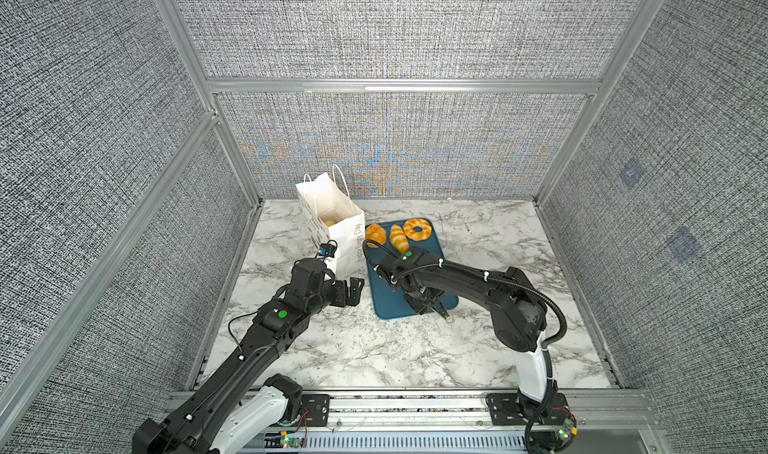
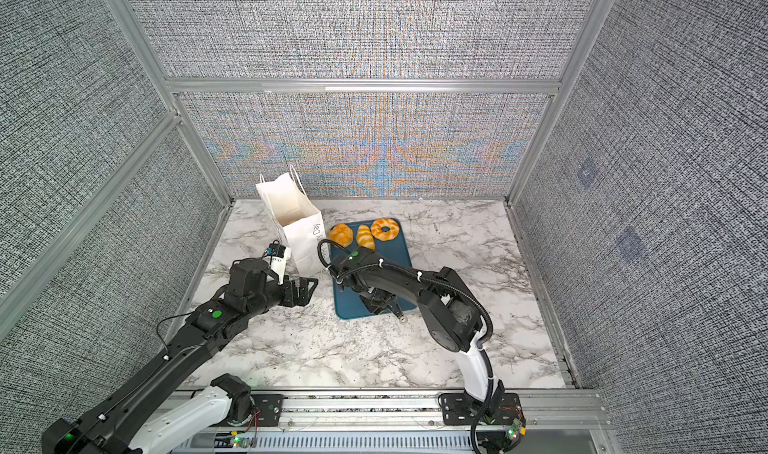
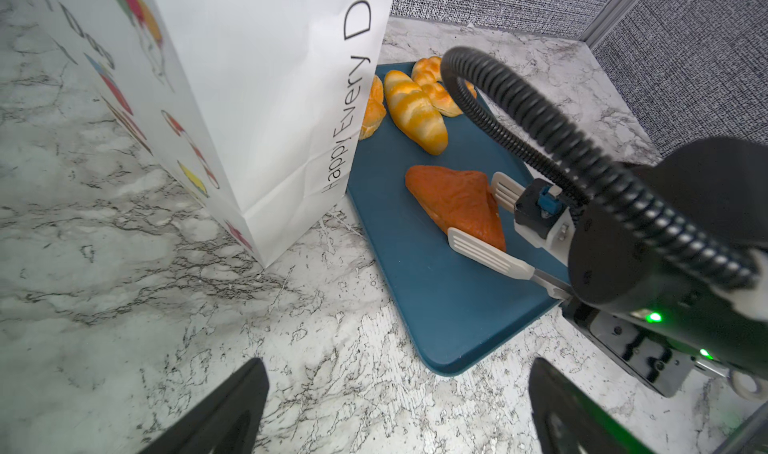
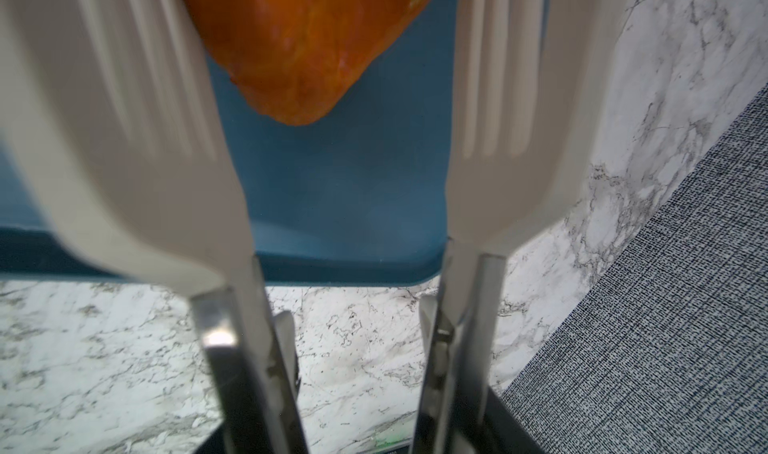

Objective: Place the fake bread into the paper bag
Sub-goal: 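Close the tongs on the orange triangular pastry with the right gripper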

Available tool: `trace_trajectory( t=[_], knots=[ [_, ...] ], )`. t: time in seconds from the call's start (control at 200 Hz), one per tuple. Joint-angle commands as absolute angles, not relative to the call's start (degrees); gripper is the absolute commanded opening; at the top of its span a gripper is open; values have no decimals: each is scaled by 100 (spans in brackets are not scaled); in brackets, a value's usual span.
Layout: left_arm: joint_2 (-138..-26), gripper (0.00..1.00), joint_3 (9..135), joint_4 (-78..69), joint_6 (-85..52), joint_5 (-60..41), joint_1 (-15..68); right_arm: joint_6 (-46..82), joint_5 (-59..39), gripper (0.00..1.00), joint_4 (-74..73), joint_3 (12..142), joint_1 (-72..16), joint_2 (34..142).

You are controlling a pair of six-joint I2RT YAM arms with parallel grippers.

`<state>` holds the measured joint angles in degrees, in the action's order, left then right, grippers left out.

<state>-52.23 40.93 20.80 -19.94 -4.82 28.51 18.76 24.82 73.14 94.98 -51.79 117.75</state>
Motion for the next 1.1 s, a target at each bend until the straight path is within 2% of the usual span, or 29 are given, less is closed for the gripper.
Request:
trace_trajectory(
  t=[0.0,0.13,0.365,1.096],
  knots=[
    [-5216,99,4115,2135,-1971,-440,2864,1774,2371,47,7487,9491,-5177,11747],
    [-5194,99,4106,2135,-1952,-413,2865,1618,2110,40,7397,9305,-5099,11622],
    [-5321,99,4147,2189,-1761,-514,2865,1396,1822,34,7149,9063,-4967,11326],
    [-5550,99,4576,1791,-1780,-516,2865,980,1453,32,6552,8842,-4623,10610]
  ],
)
